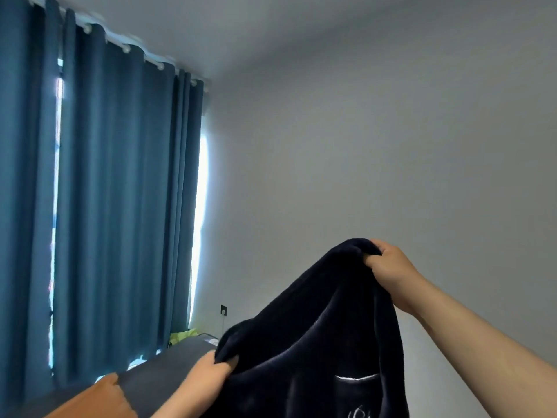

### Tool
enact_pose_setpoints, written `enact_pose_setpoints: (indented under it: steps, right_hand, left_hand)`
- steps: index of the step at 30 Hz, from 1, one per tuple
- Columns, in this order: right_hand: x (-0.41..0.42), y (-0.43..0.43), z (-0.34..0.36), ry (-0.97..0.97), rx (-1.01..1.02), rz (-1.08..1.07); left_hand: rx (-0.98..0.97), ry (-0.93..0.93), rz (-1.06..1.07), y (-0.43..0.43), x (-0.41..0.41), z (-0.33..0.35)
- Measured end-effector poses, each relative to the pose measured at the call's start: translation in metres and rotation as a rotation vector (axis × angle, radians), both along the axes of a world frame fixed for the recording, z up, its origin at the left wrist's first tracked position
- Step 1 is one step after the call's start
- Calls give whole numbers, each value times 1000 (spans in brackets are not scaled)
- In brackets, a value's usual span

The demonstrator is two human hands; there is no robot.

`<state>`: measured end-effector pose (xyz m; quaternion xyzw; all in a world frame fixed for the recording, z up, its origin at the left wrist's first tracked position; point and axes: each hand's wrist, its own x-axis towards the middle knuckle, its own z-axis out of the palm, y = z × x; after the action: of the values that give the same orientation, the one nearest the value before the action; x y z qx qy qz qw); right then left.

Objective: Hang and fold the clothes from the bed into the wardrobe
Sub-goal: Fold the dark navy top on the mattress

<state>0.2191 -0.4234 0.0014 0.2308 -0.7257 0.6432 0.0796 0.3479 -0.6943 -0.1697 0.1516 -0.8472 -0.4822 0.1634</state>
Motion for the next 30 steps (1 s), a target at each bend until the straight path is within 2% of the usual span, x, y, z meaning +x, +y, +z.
enact_pose_setpoints:
  steps: [1,3,6,8,10,12,14,18,23,30]
  right_hand:
    - [-5,11,-4,47,72,-95]
    - [-13,34,-10,104,194,-248]
    - [-18,61,-13,125,369,-389]
    - [-17,69,-14,123,463,-432]
    - [-12,71,-11,115,544,-414]
    - [-8,72,-7,94,563,-336]
    - [-6,74,-5,76,517,-231]
    - [0,75,-12,-38,324,-70]
    - [14,69,-31,-144,275,-25]
    - [21,83,-72,-212,338,-13]
  left_hand:
    - [-123,63,18,-7,6,17]
    - [-274,76,78,-24,13,43]
    - [-761,-78,60,-40,30,73]
    - [-959,-38,71,-46,29,86]
    - [-904,118,119,-51,28,101]
    - [-720,275,183,-59,23,111]
    - [-525,425,224,-64,19,123]
    - [-181,521,188,-58,20,143]
    - [-168,523,225,-57,20,140]
    - [-271,273,157,-59,8,100]
